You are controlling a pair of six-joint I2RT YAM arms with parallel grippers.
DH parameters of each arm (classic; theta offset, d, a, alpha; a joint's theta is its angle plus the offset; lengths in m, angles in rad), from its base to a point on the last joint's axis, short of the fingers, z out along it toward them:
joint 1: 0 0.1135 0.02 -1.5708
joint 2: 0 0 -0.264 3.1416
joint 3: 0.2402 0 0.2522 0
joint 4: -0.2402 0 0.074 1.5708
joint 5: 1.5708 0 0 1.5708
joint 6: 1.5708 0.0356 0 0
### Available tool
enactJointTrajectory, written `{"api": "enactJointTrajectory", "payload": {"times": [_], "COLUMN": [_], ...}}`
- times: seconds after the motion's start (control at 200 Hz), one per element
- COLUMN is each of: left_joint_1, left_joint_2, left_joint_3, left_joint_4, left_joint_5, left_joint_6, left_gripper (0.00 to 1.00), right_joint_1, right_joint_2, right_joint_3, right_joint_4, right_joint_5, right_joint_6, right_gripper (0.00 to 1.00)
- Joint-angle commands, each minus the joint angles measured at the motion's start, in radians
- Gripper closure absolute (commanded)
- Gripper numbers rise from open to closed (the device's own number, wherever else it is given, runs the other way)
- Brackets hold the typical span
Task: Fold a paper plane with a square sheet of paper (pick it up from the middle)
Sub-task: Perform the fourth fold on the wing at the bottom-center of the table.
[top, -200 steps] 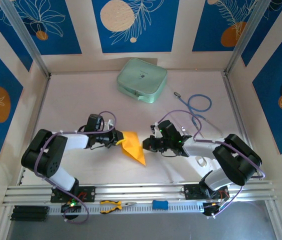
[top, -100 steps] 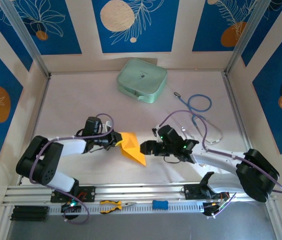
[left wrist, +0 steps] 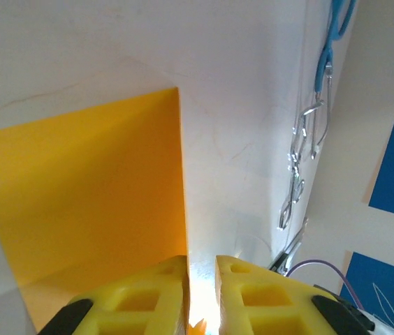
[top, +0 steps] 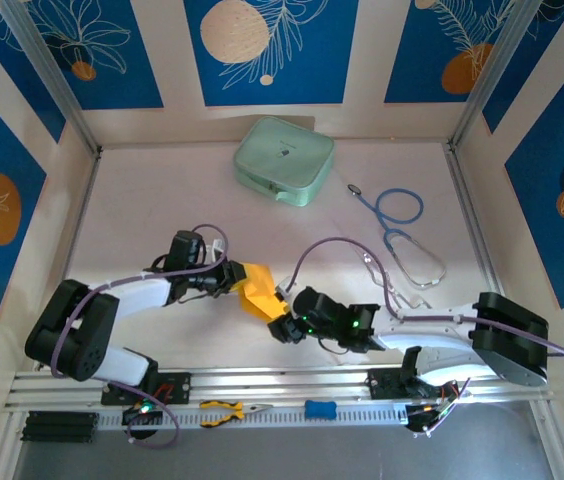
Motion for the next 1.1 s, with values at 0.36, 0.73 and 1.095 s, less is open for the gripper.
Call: {"api": "enactJointTrajectory", "payload": {"times": [0.36, 0.73, 1.095], "left_joint_1": [-0.007, -0.006, -0.006], "left_joint_2": [0.016, 0.018, 0.014], "left_joint_3": [0.036, 0.037, 0.024], "left_joint_4": [-0.047, -0.044, -0.044], "left_joint_5": [0.045, 0.043, 0.033], "left_joint_6": [0.035, 0.027, 0.017], "left_gripper": [0.88, 0.88, 0.88], "right_joint_1": [0.139, 0.144, 0.142], "right_joint_2": [0.129, 0.291, 0.312], "right_joint_3": [0.059, 0.109, 0.098], "right_joint_4": [0.004, 0.063, 0.103], "right_joint_5": [0.373, 0.447, 0.463], "right_joint_6": [-0.243, -0.231, -0.198], "right_gripper": [0.49, 0.53, 0.65]}}
